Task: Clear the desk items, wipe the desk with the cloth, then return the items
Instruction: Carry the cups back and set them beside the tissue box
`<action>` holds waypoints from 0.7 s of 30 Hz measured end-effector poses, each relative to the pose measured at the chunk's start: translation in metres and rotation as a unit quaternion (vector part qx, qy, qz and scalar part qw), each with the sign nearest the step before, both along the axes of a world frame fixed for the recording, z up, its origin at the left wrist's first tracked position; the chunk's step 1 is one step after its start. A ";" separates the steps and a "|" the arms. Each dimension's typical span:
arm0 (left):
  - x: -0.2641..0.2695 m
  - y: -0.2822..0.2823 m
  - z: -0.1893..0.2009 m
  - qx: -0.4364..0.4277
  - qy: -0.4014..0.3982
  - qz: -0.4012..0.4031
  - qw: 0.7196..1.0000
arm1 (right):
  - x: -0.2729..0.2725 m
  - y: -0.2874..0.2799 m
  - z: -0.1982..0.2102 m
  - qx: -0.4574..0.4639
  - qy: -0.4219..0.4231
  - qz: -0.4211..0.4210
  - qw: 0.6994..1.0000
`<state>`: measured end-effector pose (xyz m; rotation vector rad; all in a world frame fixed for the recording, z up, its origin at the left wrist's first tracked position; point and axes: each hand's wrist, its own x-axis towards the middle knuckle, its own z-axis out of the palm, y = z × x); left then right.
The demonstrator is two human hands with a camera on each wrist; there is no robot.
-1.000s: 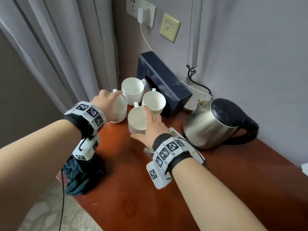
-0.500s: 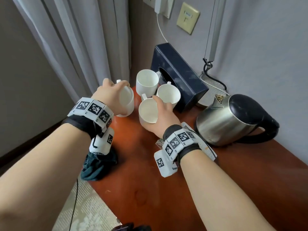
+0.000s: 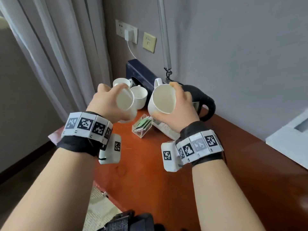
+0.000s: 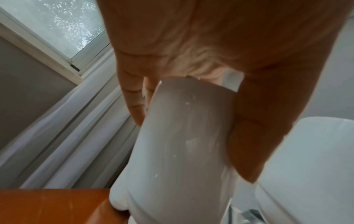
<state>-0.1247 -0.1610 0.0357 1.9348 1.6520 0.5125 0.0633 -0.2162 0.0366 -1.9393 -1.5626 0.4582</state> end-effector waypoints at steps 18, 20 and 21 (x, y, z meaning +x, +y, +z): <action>0.183 -0.249 0.011 0.045 -0.059 -0.208 0.975 | 0.144 -0.335 0.023 -0.015 -0.023 -0.203 0.979; 0.206 -0.263 0.009 0.041 -0.055 -0.235 0.970 | 0.159 -0.356 0.022 -0.022 -0.028 -0.223 0.974; 0.217 -0.267 0.008 0.040 -0.051 -0.249 0.966 | 0.167 -0.364 0.021 -0.023 -0.025 -0.233 0.972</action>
